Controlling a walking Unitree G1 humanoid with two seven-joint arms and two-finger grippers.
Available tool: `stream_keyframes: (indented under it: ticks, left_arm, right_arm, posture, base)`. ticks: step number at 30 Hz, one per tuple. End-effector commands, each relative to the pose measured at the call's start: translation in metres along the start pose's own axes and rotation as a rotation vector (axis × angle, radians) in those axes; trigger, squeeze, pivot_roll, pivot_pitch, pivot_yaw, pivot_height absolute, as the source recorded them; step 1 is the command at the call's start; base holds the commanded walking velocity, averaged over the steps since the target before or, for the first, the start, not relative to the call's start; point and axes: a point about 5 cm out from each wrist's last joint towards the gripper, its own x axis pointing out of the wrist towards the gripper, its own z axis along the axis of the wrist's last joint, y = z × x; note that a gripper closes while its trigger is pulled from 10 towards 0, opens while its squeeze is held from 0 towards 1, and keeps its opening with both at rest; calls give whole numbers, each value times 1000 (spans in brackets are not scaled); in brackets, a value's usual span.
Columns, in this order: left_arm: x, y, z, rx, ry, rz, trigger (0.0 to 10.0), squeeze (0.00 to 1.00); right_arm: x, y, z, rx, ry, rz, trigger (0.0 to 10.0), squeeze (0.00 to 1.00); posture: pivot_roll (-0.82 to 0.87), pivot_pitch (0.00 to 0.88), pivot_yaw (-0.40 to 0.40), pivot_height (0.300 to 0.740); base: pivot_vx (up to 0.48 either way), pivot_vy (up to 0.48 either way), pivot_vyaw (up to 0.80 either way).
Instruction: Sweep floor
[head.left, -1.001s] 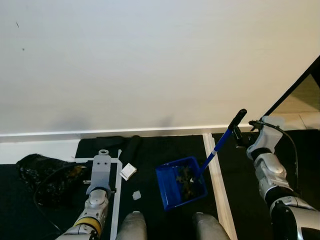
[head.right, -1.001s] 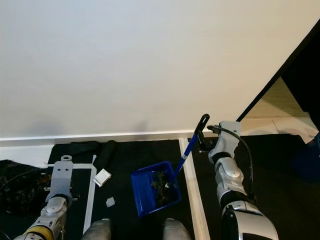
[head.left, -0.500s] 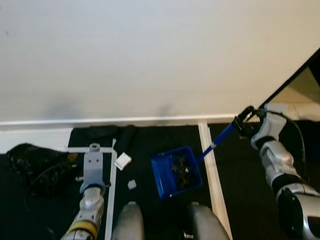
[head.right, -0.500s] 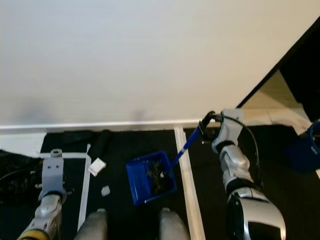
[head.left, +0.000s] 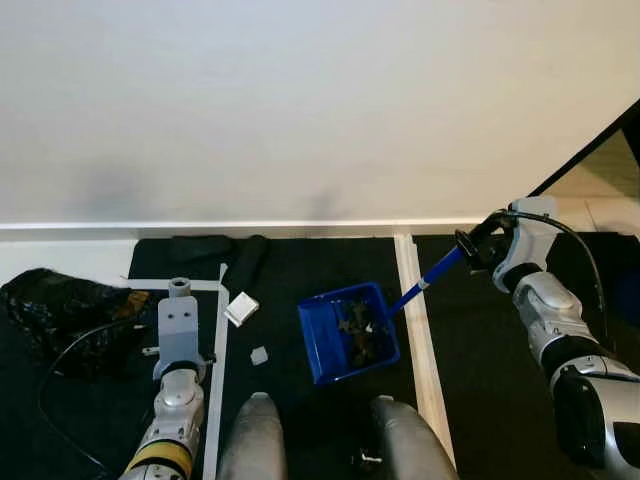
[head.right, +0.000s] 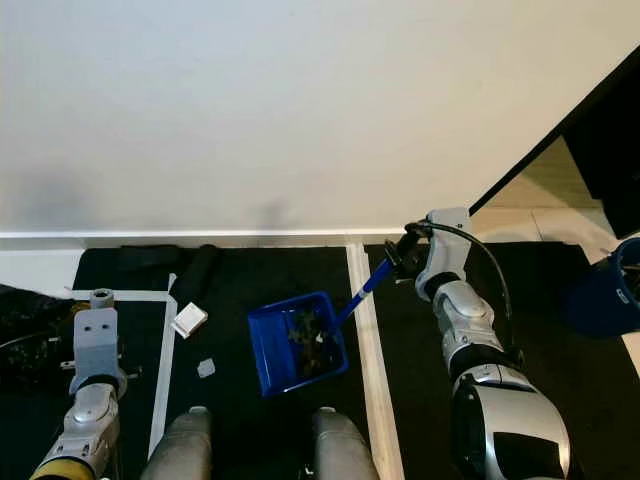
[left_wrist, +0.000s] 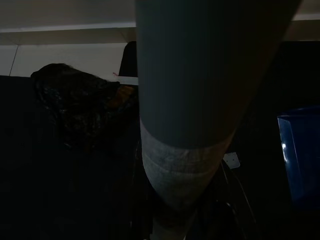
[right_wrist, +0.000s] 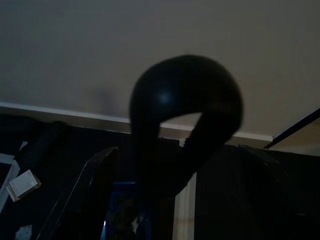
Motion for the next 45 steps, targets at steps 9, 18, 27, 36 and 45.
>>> stream_keyframes:
  ticks: [9, 18, 27, 36, 45]
  left_arm:
    - [-6, 1, -15, -13, 77, 25, 10000, 0]
    - [-4, 0, -12, -15, 71, 24, 10000, 0]
    - [-3, 1, -12, -8, 73, 24, 10000, 0]
    - [-1, 4, -9, 4, 62, 26, 10000, 0]
    - [1, 4, -8, 9, 59, 24, 10000, 0]
  right_arm:
    - [-6, 4, -10, -54, 12, 38, 10000, 0]
    - [-5, 3, -10, -27, 8, 26, 8941, 0]
    - [-7, -1, -12, 24, 14, -10, 1216, 0]
    - [-9, -3, -16, 54, 19, -34, 0, 0]
    - [-10, -2, -20, 61, 28, -46, 0, 0]
  posture:
    - [139, 188, -134, 740]
    - [141, 182, -137, 740]
    - [148, 181, -135, 740]
    - [154, 174, -132, 740]
    - [158, 168, -128, 740]
  base:
    - [0, 0, 0]
    - [0, 0, 0]
    - [0, 0, 0]
    - [0, 0, 0]
    - [0, 0, 0]
